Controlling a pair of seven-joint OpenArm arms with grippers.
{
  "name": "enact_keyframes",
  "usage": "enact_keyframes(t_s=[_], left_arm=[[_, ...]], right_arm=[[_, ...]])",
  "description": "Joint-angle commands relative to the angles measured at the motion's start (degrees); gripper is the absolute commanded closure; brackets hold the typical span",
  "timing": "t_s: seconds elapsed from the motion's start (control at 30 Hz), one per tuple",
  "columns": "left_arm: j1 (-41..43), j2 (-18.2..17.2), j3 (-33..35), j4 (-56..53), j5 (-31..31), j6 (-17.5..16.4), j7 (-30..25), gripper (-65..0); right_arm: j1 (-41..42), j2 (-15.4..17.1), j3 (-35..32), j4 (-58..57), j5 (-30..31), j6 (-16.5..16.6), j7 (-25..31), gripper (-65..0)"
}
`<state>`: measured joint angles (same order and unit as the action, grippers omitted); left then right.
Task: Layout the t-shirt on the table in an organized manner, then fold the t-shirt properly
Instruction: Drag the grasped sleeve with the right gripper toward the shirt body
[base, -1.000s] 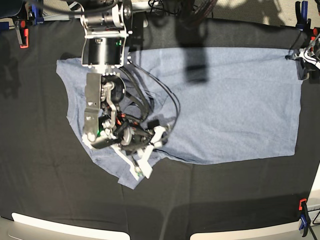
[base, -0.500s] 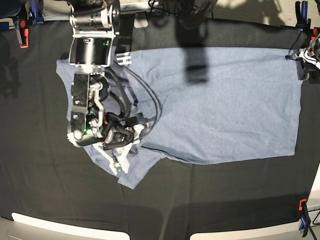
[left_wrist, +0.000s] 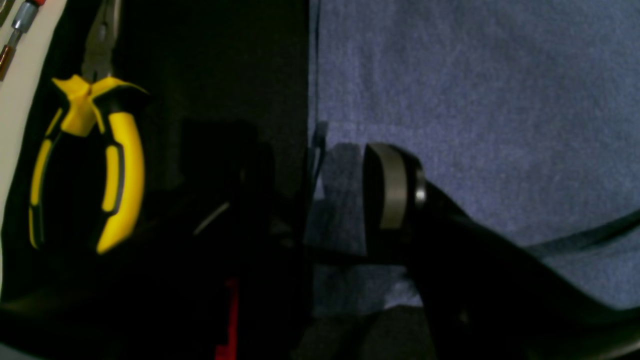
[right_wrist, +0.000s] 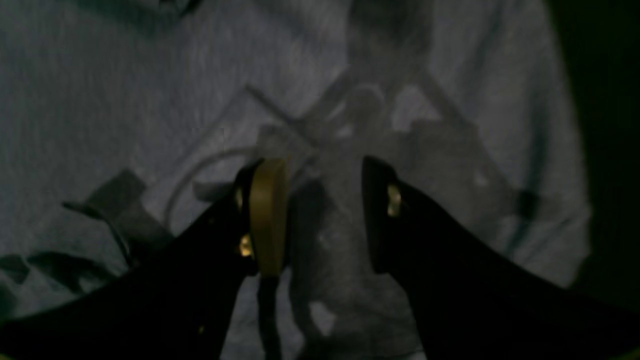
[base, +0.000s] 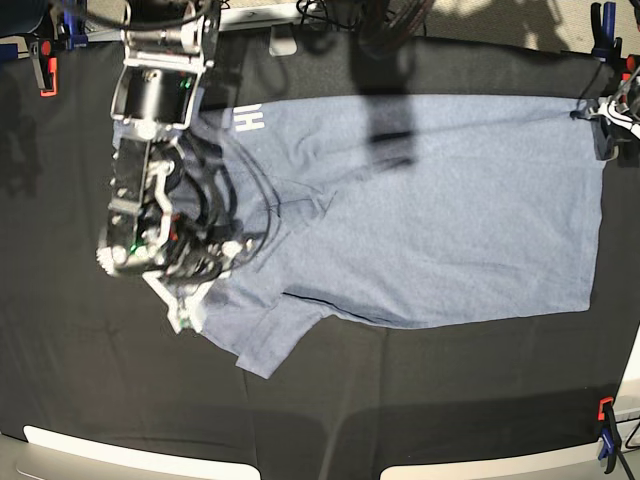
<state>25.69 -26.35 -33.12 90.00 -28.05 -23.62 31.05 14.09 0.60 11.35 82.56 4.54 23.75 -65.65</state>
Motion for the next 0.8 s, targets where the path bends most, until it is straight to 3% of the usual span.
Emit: enact_keyframes(t_s=[0.0,0.2,0.4,0.5,0.57,0.77], left_arm=[[-0.13,-1.16,-0.63,0.85,-0.48,0.2,-1.6,-26.6],[-0.13,-1.14,-0.63,0.85,-0.48,0.2,-1.55,-26.6],[-0.13,-1.14,-0.63,0.85,-0.48,0.2,-1.55,-26.6],[-0.13,-1.14,-0.63,0.85,-0.48,0.2,-1.55,-26.6],[-0.11,-1.14,-0.63,0.85,-0.48,0.2,-1.55,-26.6],[-0.13,-1.14,-0.63,0.85,-0.48,0.2,-1.55,-26.6]], right_arm=[[1.16,0.02,-0.11,1.03,0.59,0.0,0.96,-24.1],[1.05,-0.02,-0.11,0.7,3.32,0.04,1.22,-21.6],[1.14,0.2,-0.11,-2.99,3.02,0.24,2.95,-10.5],[1.14,0.2,-0.11,-3.43,2.93,3.21,5.05,-0.7],[1.49,0.2,-0.11,-3.41,2.93,4.92,5.75,0.0],[2.01,0.17,-0.11,-1.49,3.39,5.25,4.68,0.0]])
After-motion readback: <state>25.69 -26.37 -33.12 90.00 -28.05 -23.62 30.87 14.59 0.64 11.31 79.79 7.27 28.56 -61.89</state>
